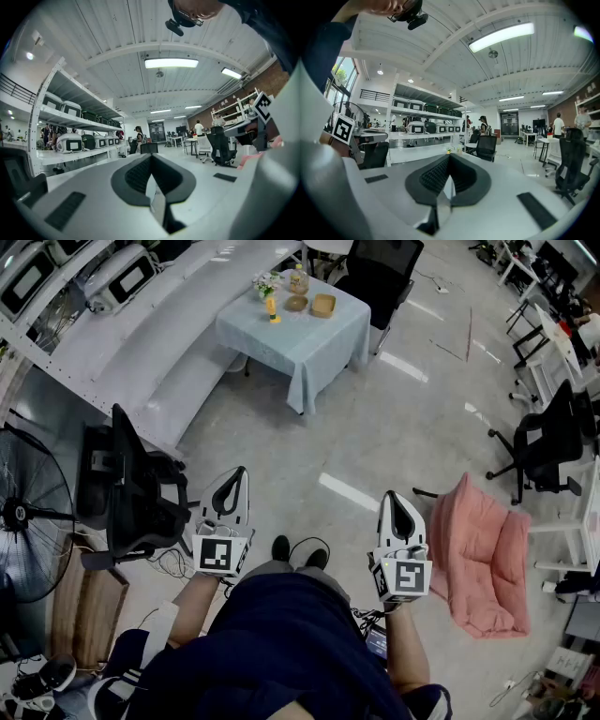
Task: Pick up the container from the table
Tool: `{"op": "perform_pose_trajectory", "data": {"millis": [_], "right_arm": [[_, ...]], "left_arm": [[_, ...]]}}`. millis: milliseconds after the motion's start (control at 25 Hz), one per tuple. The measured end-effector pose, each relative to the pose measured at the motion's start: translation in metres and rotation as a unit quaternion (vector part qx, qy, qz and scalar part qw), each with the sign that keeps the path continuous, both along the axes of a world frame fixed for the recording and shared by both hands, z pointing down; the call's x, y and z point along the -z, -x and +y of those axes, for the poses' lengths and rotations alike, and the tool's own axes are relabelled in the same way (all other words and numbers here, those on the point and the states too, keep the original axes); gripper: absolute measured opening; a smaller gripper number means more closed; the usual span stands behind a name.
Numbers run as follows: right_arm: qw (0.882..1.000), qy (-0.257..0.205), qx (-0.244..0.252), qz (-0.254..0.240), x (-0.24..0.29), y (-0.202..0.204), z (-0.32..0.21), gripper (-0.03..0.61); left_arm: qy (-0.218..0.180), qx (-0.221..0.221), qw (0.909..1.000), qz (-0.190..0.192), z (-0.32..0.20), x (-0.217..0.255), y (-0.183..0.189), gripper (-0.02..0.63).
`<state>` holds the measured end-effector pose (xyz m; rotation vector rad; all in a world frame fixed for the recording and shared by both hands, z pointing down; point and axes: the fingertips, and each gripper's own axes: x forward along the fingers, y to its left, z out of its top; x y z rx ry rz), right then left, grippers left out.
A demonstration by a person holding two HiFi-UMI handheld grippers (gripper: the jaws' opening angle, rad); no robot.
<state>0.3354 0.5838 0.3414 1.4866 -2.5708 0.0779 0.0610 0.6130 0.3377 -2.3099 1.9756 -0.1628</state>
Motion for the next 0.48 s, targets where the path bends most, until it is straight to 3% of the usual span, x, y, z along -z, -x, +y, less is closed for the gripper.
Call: {"op": "perform_pose_trajectory", "data": {"millis": [480], "right_arm": [[1.000,0.002,0.003,0.002,-0.0001,0.0020,-0.0017,-0.005]], "left_arm": [[0.003,0.002,1.0000,0.000,0.0003,0.0011,0.0013,0.005]]}}
